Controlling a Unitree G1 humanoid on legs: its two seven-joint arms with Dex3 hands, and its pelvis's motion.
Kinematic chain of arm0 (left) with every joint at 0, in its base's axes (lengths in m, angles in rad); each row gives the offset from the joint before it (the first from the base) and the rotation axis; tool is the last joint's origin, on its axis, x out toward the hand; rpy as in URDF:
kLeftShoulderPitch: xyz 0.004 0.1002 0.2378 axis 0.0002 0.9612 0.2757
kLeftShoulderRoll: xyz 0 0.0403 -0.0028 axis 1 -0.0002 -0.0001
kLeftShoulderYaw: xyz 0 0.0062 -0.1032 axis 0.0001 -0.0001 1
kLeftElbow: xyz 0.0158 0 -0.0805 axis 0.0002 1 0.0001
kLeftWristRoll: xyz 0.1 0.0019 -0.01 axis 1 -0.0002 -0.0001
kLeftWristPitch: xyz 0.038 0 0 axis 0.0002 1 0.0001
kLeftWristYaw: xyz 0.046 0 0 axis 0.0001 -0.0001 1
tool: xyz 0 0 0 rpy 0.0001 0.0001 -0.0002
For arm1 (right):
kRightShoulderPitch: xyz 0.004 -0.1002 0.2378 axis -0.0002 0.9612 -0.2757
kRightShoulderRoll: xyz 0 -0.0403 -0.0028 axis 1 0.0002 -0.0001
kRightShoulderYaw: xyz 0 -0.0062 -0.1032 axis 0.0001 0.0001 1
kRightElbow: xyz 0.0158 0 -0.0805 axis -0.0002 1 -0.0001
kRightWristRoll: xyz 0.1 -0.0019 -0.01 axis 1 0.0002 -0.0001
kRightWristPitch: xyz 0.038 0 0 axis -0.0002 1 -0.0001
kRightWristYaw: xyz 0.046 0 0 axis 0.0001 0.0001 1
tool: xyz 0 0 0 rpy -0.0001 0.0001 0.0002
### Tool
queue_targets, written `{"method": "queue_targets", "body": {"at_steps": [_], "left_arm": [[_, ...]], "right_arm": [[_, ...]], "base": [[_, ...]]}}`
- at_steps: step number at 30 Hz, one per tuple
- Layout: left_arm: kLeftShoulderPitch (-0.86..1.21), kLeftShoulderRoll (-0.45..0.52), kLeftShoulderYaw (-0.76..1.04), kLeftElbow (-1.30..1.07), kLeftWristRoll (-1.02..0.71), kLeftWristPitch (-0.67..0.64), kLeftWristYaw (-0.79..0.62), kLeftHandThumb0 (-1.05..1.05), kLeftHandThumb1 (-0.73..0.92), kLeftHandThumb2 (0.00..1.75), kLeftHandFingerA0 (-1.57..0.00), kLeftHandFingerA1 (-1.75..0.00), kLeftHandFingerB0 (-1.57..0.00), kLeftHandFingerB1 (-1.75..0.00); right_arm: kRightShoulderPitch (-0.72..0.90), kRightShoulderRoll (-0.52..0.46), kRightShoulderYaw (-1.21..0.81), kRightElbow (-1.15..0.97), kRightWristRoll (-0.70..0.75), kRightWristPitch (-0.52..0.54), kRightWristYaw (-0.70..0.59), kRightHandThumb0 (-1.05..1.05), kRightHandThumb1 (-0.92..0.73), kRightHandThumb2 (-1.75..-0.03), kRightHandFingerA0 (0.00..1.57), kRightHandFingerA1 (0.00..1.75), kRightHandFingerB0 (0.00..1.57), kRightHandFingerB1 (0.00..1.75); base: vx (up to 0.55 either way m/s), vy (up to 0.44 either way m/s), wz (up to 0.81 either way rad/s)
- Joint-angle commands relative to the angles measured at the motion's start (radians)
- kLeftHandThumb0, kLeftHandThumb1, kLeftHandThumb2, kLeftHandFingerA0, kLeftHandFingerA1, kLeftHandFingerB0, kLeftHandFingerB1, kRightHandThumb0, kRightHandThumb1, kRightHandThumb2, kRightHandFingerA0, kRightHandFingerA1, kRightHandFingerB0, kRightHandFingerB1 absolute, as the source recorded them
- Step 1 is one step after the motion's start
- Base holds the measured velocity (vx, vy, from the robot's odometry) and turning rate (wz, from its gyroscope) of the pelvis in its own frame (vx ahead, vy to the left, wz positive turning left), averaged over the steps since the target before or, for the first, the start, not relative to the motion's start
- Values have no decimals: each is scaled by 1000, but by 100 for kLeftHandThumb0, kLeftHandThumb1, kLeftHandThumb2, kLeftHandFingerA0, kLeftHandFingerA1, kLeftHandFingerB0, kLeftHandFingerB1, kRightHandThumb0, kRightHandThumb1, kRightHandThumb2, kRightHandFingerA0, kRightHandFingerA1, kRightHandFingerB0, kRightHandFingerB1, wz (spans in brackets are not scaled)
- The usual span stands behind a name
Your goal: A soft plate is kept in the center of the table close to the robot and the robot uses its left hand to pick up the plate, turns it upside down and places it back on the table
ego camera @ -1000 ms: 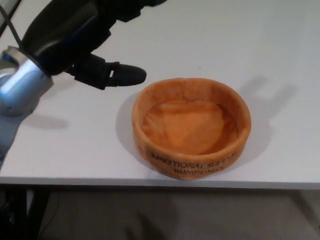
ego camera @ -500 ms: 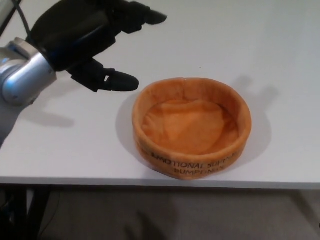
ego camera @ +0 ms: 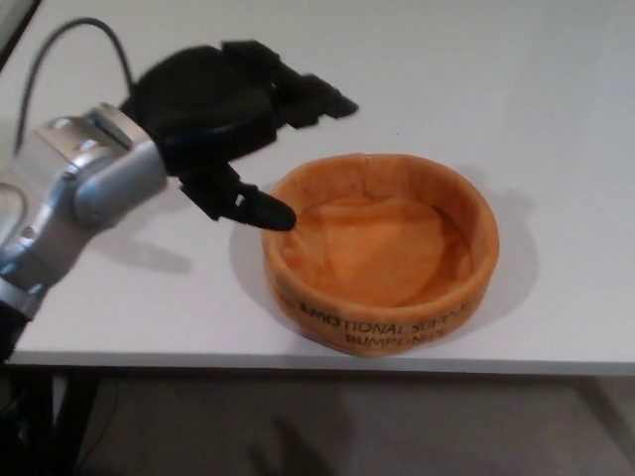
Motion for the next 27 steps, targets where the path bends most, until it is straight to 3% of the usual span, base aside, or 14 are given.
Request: {"method": "queue_targets", "body": {"at_steps": [1,2,3,6,7,9,10,11,12,13,23,24,26,27], "left_arm": [[11,-21,-31,13,57,-3,2,-99,58,104,-23,-45,-16,-37],[15,-24,-36,16,60,-8,5,-99,58,104,-23,-45,-16,-37],[24,-31,-50,15,66,-13,1,-104,76,66,-28,-34,-25,-28],[36,-39,-82,6,78,-18,-26,-104,76,65,-27,-35,-22,-27],[40,-41,-93,2,86,-15,-33,-101,60,105,-19,-43,-10,-35],[49,-44,-111,-5,100,-14,-36,-100,60,99,-23,-43,-21,-39],[50,-43,-116,-5,106,-16,-32,-104,77,66,-28,-34,-25,-28],[51,-42,-122,-5,113,-19,-29,-104,77,66,-28,-34,-25,-28],[54,-48,-132,5,119,-23,-19,-101,61,102,-23,-44,-20,-38],[56,-50,-136,9,121,-25,-14,-102,78,65,-29,-35,-26,-28],[85,-46,-156,33,143,-51,23,-99,76,64,-31,-38,-29,-29],[87,-44,-157,33,147,-48,15,-98,60,101,-23,-46,-21,-40],[89,-42,-159,44,149,-51,9,-98,61,100,-24,-46,-22,-40],[92,-40,-158,42,151,-50,8,-99,78,65,-29,-36,-26,-29]], "right_arm": [[-5,-16,-7,-4,0,15,0,-80,-92,-68,34,41,29,33],[-7,-16,-7,-3,0,15,1,-80,-92,-68,34,41,29,33],[-4,-16,-6,-7,-6,13,-3,-86,-80,-83,32,46,27,38],[-9,-19,-9,0,-5,10,-1,-86,-80,-83,33,46,27,38],[-11,-21,-9,1,-7,8,0,-85,-80,-86,32,47,26,39],[-14,-23,-5,1,-19,7,-7,-86,-79,-85,33,47,26,39],[-15,-23,-5,2,-22,5,-8,-86,-80,-86,32,46,26,39],[-16,-24,-4,3,-24,1,-8,-86,-80,-86,32,46,26,39],[-22,-23,-6,12,-22,-2,-9,-85,-80,-86,33,46,27,39],[-20,-22,-8,6,-20,4,-12,-83,-79,-85,33,46,28,39],[-25,-23,-9,-1,-14,20,-12,-82,-79,-84,34,47,28,40],[-28,-25,-10,1,-14,19,-10,-81,-80,-85,33,47,27,39],[-28,-24,-11,-3,-14,20,-12,-73,-92,-71,38,43,32,34],[-27,-25,-10,-2,-14,19,-11,-73,-92,-71,38,42,32,34]], "base": [[0,0,0],[0,0,0],[0,0,0],[0,0,0],[0,0,0],[0,0,0],[0,0,0],[0,0,0],[0,0,0],[0,0,0],[0,0,0],[0,0,0],[0,0,0],[0,0,0]]}}
